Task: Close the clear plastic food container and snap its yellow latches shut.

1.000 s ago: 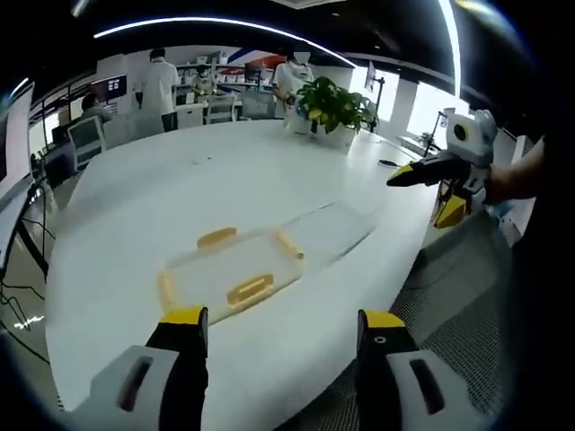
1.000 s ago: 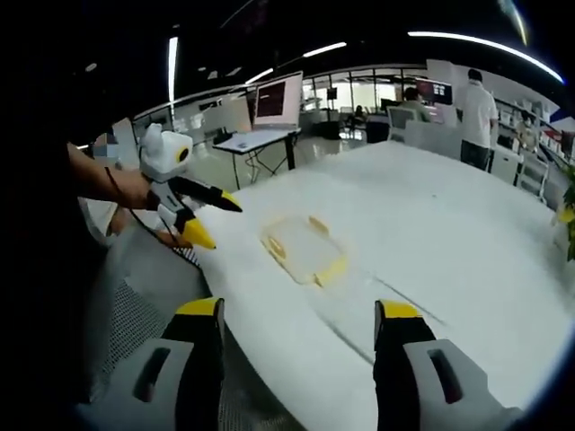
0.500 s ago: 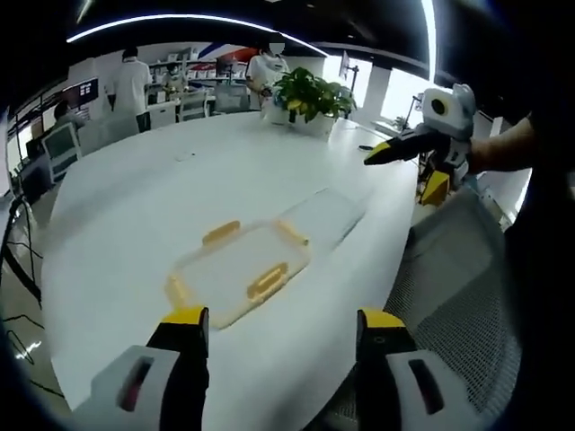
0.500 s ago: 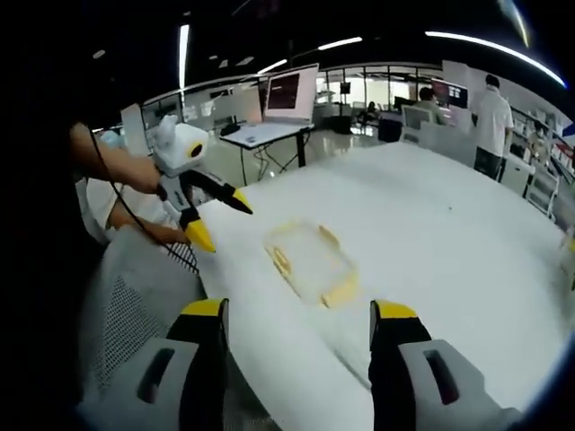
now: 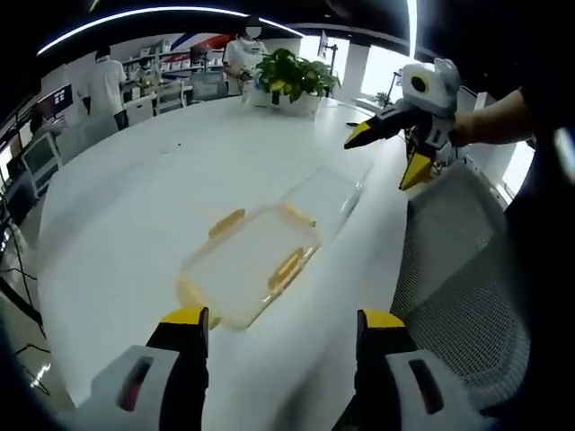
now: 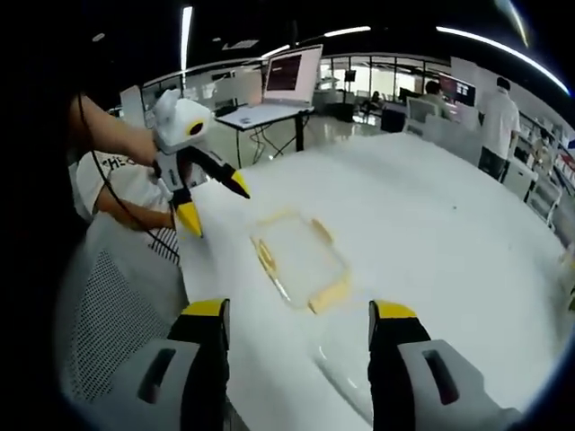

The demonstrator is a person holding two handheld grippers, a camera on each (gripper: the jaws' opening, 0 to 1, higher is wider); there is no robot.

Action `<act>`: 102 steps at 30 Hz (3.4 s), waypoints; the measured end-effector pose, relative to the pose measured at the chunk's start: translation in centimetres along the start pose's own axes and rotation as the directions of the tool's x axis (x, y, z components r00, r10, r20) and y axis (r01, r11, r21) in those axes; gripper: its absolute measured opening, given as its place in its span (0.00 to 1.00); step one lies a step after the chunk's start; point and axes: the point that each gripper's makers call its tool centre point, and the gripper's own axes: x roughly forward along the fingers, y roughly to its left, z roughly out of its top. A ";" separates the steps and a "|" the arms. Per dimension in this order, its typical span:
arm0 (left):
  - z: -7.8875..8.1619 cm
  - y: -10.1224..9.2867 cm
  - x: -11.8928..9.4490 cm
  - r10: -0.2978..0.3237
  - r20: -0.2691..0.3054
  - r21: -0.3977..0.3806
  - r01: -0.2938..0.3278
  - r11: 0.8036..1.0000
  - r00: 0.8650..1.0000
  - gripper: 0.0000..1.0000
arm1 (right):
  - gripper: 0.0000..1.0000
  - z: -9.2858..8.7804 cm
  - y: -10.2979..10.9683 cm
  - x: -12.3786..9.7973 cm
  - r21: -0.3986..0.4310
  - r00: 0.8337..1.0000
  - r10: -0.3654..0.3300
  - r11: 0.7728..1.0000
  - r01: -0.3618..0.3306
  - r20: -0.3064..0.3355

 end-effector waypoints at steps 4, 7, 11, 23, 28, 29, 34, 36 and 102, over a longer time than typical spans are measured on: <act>0.0 0.3 0.3 -0.024 -0.011 0.034 0.025 0.999 1.000 0.61 | 0.61 0.0 -0.8 0.5 -0.028 0.999 0.002 1.000 -0.003 -0.039; 0.0 0.6 0.5 -0.040 -0.031 0.061 0.042 0.997 0.999 0.61 | 0.61 0.7 -1.1 1.0 -0.049 0.999 0.008 0.999 -0.010 -0.045; -0.2 1.2 0.8 -0.055 -0.052 0.092 0.059 0.994 0.997 0.60 | 0.60 1.1 -1.3 1.9 -0.060 0.998 0.024 0.998 -0.027 -0.061; -1.1 3.3 1.5 -0.067 -0.120 0.169 0.087 0.982 0.990 0.56 | 0.59 0.8 -2.0 4.0 -0.080 0.994 0.019 0.996 -0.027 -0.105; -1.6 3.8 2.0 -0.081 -0.152 0.200 0.110 0.974 0.985 0.56 | 0.59 0.4 -2.1 4.8 -0.113 0.989 0.029 0.993 -0.046 -0.143; -1.6 3.9 2.1 -0.082 -0.158 0.205 0.114 0.972 0.984 0.56 | 0.59 0.4 -2.1 5.0 -0.116 0.989 0.031 0.992 -0.048 -0.146; -1.5 4.1 2.3 -0.080 -0.173 0.226 0.119 0.967 0.982 0.56 | 0.59 0.1 -2.4 5.6 -0.119 0.985 0.038 0.991 -0.059 -0.168; -1.6 4.2 2.4 -0.078 -0.182 0.241 0.122 0.963 0.980 0.55 | 0.58 0.1 -2.5 5.7 -0.114 0.985 0.043 0.992 -0.062 -0.168; -2.7 6.7 6.0 -0.162 -0.383 0.466 0.342 0.816 0.909 0.34 | 0.36 -5.4 -3.5 11.1 -0.346 0.821 0.108 0.870 -0.351 -0.560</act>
